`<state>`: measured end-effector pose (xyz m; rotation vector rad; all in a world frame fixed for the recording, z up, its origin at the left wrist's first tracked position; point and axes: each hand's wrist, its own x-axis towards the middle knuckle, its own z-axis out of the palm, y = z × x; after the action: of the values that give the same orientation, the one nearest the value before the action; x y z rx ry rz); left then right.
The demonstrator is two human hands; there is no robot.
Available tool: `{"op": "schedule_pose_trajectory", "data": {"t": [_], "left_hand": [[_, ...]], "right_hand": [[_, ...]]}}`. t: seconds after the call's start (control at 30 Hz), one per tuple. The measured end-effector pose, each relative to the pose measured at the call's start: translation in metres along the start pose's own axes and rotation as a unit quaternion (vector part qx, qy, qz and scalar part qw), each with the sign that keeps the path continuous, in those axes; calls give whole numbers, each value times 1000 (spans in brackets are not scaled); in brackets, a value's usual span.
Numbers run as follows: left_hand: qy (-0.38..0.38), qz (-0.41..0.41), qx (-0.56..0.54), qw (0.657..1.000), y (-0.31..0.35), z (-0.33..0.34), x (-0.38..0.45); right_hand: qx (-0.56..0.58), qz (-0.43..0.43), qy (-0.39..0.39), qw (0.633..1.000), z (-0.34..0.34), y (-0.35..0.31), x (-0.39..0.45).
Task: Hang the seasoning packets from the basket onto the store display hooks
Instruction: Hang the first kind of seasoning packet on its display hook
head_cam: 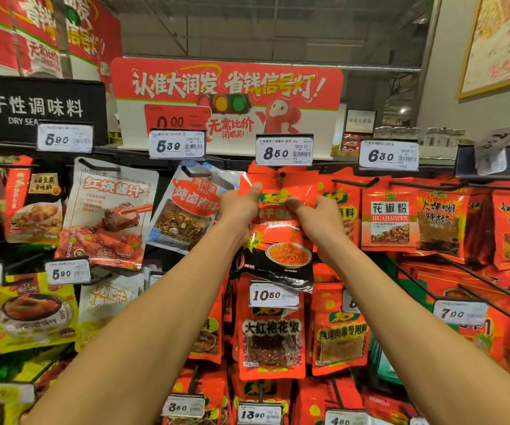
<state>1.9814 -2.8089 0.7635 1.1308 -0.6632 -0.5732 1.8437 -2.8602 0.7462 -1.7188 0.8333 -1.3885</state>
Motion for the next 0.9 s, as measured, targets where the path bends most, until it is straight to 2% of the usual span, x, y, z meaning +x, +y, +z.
{"op": "schedule_pose_trajectory", "data": {"t": [0.13,0.3,0.4,0.57,0.77,0.83,0.9], "left_hand": [[36,12,42,998,-7,2,21],[22,41,148,988,-33,1,41],[-20,52,205,977,-46,2,52],[-113,-8,169,979,-44,4,66],[-125,4,171,977,-38,-6,51],[-109,18,179,978,-33,-13,43],[-98,39,194,975,-22,-18,32]], "right_hand": [[-39,38,48,997,14,13,29],[-86,87,92,988,28,31,63],[-68,106,98,987,39,39,78],[-6,176,75,982,49,39,88],[60,188,12,980,43,36,80],[41,181,14,983,34,31,69],[-47,144,39,988,18,27,59]]}}
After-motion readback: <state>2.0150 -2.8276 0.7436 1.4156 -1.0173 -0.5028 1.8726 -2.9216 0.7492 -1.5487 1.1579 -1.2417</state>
